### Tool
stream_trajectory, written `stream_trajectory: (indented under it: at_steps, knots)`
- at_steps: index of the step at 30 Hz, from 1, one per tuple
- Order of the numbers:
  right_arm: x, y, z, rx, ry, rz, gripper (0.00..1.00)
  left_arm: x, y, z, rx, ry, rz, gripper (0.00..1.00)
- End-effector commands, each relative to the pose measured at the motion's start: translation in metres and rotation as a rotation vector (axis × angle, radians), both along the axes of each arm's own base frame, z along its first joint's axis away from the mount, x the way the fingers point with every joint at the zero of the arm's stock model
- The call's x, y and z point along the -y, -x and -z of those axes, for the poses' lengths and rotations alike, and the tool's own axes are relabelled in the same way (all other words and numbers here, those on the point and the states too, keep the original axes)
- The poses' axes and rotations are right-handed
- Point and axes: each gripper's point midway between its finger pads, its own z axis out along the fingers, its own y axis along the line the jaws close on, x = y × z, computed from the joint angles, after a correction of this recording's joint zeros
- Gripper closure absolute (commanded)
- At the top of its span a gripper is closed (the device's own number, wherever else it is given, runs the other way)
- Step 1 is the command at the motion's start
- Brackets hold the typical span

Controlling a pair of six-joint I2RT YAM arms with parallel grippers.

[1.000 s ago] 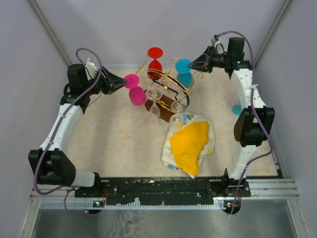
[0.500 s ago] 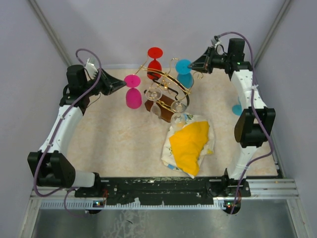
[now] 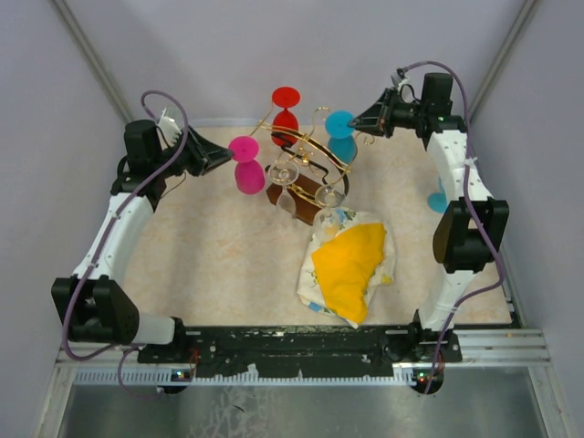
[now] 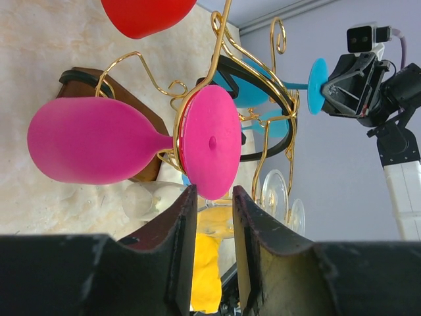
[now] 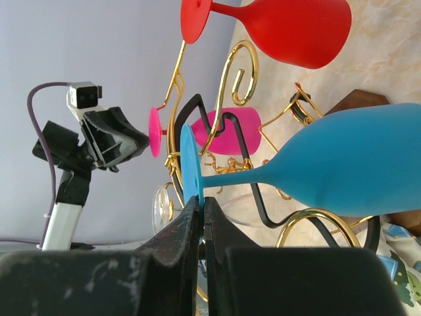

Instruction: Take the wine glass off the wine glass rack

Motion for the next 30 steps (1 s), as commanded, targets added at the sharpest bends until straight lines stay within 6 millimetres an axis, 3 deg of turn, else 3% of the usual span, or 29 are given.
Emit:
stream_trajectory:
  at_steps: [1, 19, 30]
  knots:
    - [0.001, 0.015, -0.04, 0.115, -0.019, -0.017, 0.95, 0.0, 0.0, 0.0, 0.013, 0.002, 0.014, 0.66]
    - [0.002, 0.015, -0.039, 0.113, -0.021, -0.013, 0.95, 0.006, 0.0, 0.005, -0.021, 0.061, 0.03, 0.64]
    - [0.002, 0.014, -0.039, 0.112, -0.021, -0.012, 0.95, 0.007, 0.0, -0.008, 0.014, 0.071, 0.037, 0.65]
